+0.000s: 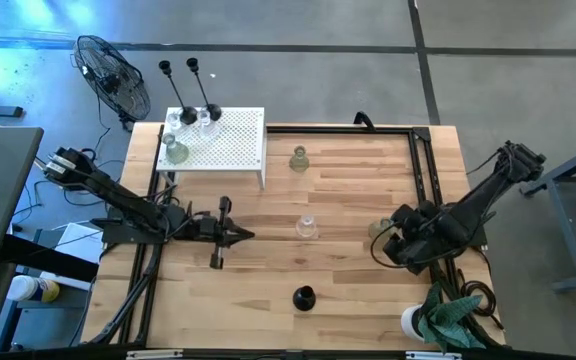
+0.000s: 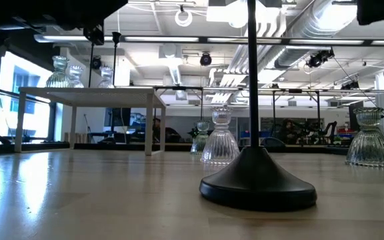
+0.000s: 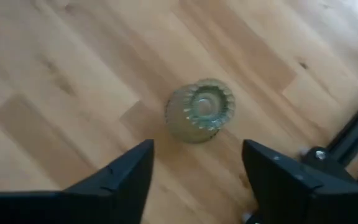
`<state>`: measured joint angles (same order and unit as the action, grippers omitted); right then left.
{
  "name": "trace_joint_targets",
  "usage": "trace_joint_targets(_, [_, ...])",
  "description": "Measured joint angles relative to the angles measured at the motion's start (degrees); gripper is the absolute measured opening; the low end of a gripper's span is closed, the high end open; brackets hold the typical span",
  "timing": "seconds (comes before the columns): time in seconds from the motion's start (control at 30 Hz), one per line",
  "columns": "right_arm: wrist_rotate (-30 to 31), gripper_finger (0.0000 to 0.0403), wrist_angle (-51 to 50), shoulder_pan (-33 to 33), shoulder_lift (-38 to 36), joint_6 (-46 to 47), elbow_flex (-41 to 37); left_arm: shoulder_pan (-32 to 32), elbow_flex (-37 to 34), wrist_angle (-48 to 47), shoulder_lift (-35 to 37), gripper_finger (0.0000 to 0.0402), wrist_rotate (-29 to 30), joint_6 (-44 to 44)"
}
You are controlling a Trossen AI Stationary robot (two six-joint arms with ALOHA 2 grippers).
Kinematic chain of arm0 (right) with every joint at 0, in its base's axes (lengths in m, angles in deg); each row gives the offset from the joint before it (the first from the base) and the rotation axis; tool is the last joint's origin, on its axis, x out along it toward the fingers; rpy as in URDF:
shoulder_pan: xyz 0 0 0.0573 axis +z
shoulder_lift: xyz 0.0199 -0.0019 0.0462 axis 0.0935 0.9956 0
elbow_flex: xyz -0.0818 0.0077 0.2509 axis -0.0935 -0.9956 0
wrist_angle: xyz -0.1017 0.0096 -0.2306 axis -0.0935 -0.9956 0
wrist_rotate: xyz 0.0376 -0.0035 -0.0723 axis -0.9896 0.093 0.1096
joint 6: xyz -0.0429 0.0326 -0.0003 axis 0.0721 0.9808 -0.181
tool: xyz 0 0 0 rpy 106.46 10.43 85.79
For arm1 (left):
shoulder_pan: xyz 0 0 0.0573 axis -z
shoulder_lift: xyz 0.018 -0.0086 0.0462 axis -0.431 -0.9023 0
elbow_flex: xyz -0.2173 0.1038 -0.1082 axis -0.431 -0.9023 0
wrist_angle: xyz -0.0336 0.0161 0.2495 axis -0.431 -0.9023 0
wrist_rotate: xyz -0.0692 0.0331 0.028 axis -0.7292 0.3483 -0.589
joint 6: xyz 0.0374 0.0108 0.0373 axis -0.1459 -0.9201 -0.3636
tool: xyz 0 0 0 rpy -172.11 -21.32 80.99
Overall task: Pick & Place candle stick holders
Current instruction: Put the bottom green candle holder on the shelf aligned with the green candle holder
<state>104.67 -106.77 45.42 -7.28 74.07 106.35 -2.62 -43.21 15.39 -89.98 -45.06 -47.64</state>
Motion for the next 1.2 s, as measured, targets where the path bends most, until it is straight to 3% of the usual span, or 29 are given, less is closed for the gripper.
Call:
trace_joint_targets(0.2, [1.2,0.0298,5.4,-1.3,0.0,0.4,-6.4,0.0,0.0,-1.0,0.0,0.0002,0.6,0.5])
trace_joint_targets(0.73, [7.7,0.0301,19.3,-5.1,0.0,-4.7,-16.8,0.0,0.0,-1.4,0.0,0.0002,0.6,0.5])
trace_joint_targets(0.87, [8.0,0.0280,21.3,-6.1,0.0,-6.1,-17.7,0.0,0.0,-1.4,0.0,0.0002,0.7,0.5])
trace_joint_targets(1.0, [9.2,0.0231,22.6,-6.1,-0.1,-7.4,-17.7,0.0,0.0,-2.9,0.0,0.0002,1.1,0.1])
trace_joint_targets(1.2, [8.9,0.0156,24.0,-5.8,-0.1,-7.8,-17.7,0.0,0.0,-7.1,0.5,0.0002,6.9,-0.6])
